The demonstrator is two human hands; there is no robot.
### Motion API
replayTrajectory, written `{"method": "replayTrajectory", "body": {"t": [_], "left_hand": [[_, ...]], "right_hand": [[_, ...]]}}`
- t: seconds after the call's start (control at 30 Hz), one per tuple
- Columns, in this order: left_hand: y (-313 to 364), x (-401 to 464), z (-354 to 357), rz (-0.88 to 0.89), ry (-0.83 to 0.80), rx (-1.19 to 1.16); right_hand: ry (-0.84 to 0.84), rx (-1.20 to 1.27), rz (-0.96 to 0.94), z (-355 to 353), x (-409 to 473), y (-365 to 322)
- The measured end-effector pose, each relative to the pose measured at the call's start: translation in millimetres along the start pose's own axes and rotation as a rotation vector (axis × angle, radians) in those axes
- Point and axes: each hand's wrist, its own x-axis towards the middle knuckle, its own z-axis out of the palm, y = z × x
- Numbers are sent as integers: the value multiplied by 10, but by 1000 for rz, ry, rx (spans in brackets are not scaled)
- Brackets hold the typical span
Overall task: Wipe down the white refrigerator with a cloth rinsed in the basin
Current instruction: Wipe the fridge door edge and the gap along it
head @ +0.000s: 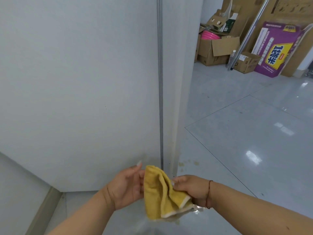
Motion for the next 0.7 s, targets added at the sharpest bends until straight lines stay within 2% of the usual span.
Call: {"method": "replayTrajectory", "body": {"t": [0.13,0.23,0.37,0.53,0.7], "left_hand": [[-110,11,143,8,164,-113],[-186,15,89,-70,347,-205],[-90,46,-23,-126,452,-323],[353,207,83,-29,492,-418],[657,166,369,19,420,-498]], "right_hand": [[11,516,124,142,37,6],[-91,783,148,204,97,59],[-110,861,103,245,119,27],[-13,1010,-30,195,93,-265],[-30,1051,-197,175,-94,-530]]}}
